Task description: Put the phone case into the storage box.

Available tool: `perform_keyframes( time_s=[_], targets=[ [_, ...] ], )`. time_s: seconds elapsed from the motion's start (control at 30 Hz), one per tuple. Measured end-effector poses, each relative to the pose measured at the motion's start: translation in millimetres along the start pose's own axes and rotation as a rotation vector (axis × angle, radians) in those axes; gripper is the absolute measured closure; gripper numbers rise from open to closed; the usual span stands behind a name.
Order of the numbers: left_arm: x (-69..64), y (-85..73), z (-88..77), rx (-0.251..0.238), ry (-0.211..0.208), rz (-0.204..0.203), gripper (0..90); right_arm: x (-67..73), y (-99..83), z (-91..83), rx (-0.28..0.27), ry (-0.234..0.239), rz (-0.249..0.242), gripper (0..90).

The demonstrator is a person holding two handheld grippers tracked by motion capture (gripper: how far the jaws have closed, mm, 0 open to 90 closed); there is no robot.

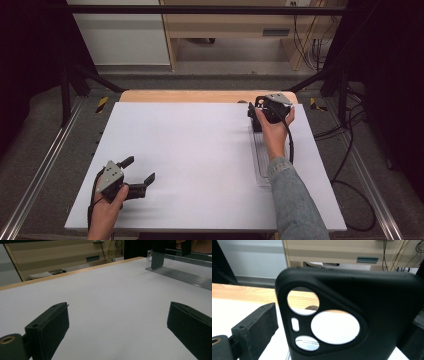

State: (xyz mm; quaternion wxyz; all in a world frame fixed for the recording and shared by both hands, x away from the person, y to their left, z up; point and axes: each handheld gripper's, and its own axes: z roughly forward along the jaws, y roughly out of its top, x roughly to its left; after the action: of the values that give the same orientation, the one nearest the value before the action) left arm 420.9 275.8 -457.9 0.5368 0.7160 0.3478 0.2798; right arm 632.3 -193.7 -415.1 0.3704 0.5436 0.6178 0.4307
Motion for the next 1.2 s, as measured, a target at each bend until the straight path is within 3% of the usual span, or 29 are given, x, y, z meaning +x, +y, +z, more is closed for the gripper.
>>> perform_keyframes(
  time_s=[0.5, 0.73, 0.87, 1.2],
  targets=[
    [0.3, 0.2, -0.4, -0.001, 0.001, -0.001, 4.2, -5.2, 8.9, -9.6, -0.072, -0.032, 0.029, 3.9],
    [0.1, 0.5, -0.5, -0.002, 0.000, 0.000, 4.2, -9.3, 11.2, -16.3, -0.072, -0.028, 0.032, 4.3],
    [0.2, 0.5, -0.4, -0.003, 0.002, 0.000, 4.2, -8.0, 12.6, -20.0, -0.067, -0.011, 0.037, 4.4],
    [1.1, 0.8, -1.5, -0.009, 0.007, -0.003, 4.1, 2.2, 15.1, -32.3, 0.001, 0.083, 0.032, 4.3]
  ],
)
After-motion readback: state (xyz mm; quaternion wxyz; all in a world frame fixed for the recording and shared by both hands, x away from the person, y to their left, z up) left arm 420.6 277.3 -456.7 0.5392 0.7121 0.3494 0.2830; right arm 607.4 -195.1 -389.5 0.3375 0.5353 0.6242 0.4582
